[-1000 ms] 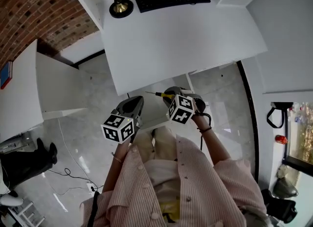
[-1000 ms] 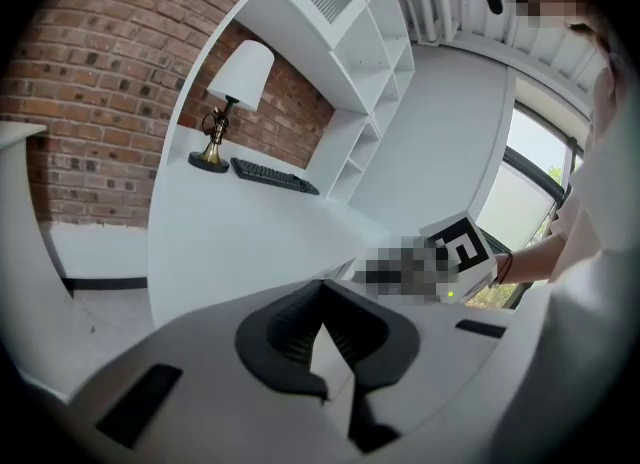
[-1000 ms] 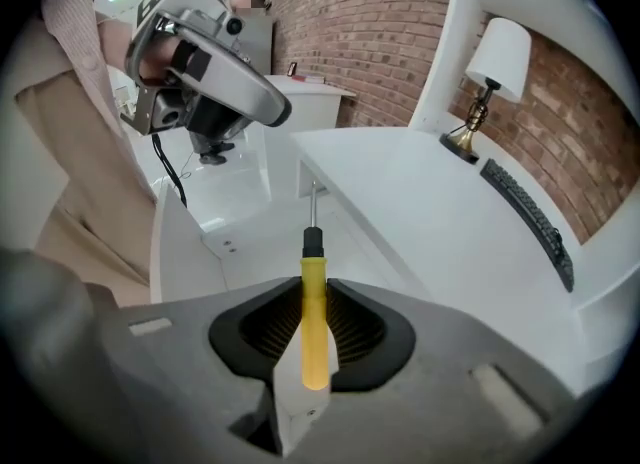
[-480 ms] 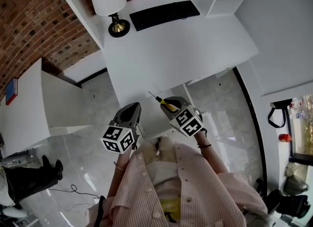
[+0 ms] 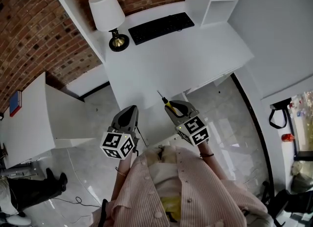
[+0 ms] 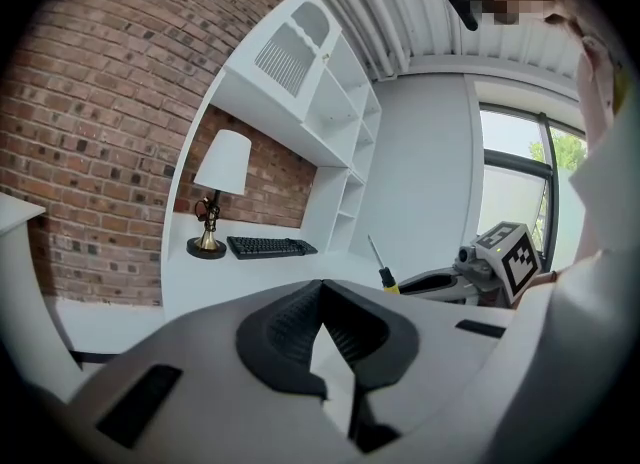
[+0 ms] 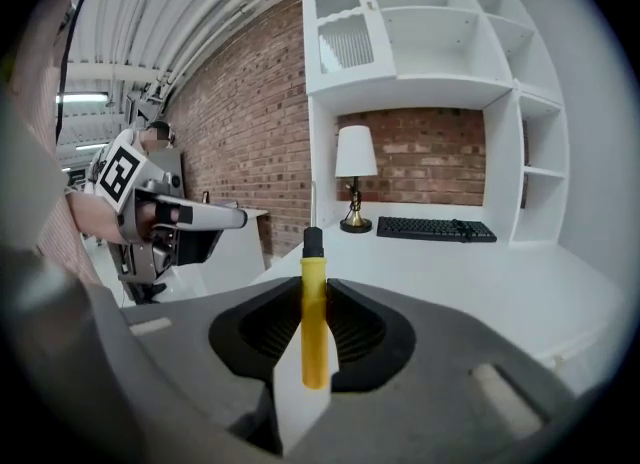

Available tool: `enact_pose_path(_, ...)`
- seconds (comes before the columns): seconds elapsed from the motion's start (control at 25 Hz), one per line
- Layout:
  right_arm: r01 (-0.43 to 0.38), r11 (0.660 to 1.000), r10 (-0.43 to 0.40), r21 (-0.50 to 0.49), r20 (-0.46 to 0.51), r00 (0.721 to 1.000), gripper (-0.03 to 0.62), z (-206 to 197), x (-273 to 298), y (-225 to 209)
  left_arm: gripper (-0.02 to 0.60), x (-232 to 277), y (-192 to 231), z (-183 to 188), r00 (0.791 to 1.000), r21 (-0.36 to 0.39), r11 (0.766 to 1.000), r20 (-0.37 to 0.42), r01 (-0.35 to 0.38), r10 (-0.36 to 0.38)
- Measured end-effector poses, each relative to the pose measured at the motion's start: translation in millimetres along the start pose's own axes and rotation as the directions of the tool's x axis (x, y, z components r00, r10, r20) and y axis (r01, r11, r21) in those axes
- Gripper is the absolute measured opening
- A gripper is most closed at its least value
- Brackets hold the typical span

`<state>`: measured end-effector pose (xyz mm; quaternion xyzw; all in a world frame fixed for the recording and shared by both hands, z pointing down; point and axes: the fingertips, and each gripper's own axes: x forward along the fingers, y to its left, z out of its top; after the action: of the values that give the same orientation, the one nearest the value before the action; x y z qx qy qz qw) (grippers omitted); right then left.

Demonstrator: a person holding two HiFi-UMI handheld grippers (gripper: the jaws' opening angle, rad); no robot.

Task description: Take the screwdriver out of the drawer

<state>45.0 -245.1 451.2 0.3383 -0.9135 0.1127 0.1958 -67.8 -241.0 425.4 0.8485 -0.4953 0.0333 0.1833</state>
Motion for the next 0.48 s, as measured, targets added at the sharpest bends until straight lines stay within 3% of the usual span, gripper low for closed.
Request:
enact_pose_path(0.2, 0.066, 0.993, -0.079, 0.102, 0.132, 0.988, 0.081, 26.8, -15.0, -15.3, 0.000, -1.5, 0.0, 16.4, 0.999, 0.016, 1.000, 0.035, -0.002, 0.001)
enact_pose_path(0.48, 0.163, 0.966, -0.212, 0.200, 0.258, 0.942, 0.081, 54.2, -37.1, -42.2, 0.000, -6.4, 2.4, 37.1, 0.997, 0.027, 0.999, 0.081, -0.020, 0.018)
